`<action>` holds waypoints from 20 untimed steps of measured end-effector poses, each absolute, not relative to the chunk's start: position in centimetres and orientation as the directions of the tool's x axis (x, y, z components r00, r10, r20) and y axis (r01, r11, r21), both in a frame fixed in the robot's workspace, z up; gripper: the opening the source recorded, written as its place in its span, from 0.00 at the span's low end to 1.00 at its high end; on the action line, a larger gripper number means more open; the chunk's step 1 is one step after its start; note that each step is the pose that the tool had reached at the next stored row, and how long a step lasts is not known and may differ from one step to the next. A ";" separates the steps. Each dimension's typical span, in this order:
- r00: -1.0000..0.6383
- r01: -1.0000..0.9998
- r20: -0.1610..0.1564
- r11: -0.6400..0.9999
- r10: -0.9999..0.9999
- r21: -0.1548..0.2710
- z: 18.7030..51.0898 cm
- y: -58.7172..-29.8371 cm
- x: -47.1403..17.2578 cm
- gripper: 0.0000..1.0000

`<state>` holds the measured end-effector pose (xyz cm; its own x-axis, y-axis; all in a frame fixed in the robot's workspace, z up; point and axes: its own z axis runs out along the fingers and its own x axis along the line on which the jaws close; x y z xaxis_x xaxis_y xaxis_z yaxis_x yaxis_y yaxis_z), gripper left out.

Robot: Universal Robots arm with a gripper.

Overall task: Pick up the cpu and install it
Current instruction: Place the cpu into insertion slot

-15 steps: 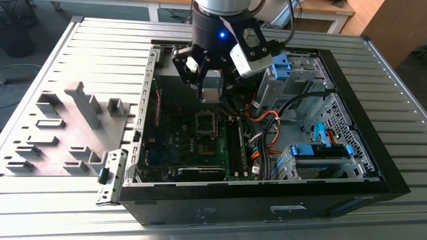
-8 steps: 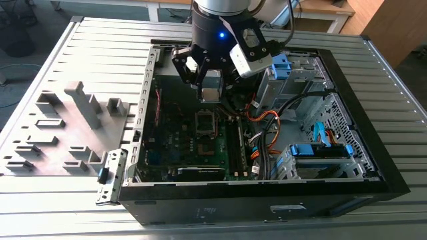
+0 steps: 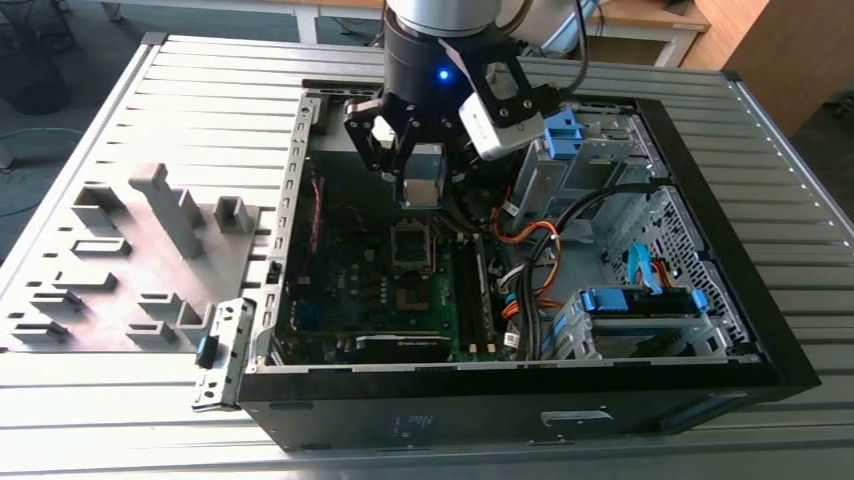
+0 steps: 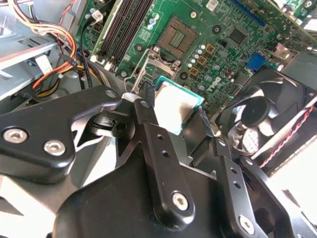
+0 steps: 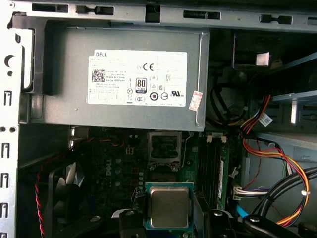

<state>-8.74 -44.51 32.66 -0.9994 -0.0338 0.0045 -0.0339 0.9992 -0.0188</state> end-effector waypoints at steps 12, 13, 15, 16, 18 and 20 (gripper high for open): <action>-0.999 -0.034 0.005 0.999 -0.034 -0.019 31.1 -45.1 -8.8 0.47; -0.999 -0.034 0.005 0.999 -0.034 -0.019 31.0 -45.2 -8.9 0.47; -0.999 -0.034 0.005 0.999 -0.034 -0.019 30.6 -45.3 -8.9 0.47; -0.999 -0.034 0.005 0.999 -0.034 -0.019 30.5 -45.4 -8.9 0.47; -0.999 -0.034 0.005 0.999 -0.034 -0.019 30.1 -45.6 -9.0 0.47; -0.999 -0.034 0.005 0.999 -0.034 -0.019 29.8 -45.7 -9.1 0.47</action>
